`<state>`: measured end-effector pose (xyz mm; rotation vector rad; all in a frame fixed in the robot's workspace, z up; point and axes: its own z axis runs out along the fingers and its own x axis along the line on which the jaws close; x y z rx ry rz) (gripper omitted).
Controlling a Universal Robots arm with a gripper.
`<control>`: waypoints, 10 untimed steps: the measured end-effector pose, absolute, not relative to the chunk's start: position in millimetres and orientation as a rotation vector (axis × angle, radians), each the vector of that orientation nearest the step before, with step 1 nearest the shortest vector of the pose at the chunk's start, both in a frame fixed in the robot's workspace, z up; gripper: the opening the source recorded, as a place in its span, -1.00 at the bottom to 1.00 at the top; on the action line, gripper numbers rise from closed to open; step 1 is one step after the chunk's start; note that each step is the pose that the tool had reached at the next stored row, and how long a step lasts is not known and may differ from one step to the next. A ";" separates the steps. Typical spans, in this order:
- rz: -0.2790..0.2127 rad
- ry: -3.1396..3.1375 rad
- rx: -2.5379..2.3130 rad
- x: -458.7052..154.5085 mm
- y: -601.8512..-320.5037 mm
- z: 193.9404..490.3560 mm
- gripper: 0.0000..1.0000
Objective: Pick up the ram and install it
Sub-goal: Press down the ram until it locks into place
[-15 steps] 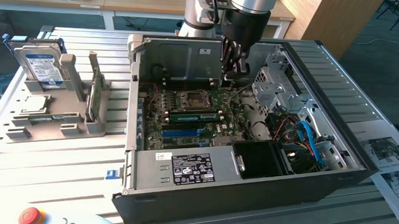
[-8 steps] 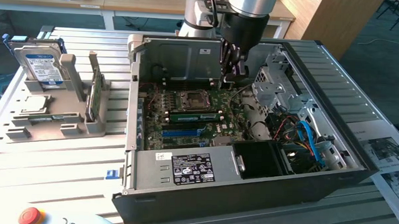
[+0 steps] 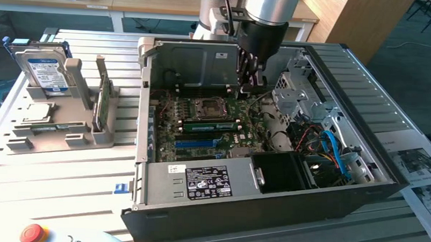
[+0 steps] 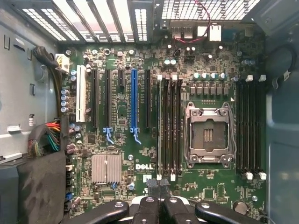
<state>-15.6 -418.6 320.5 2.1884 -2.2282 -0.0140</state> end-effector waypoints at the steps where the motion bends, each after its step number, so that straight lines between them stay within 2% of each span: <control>1: -0.014 -2.228 2.189 -15.6 -419.1 315.6 -0.80; 10: -0.014 -2.228 2.188 -15.6 -420.7 305.3 -0.80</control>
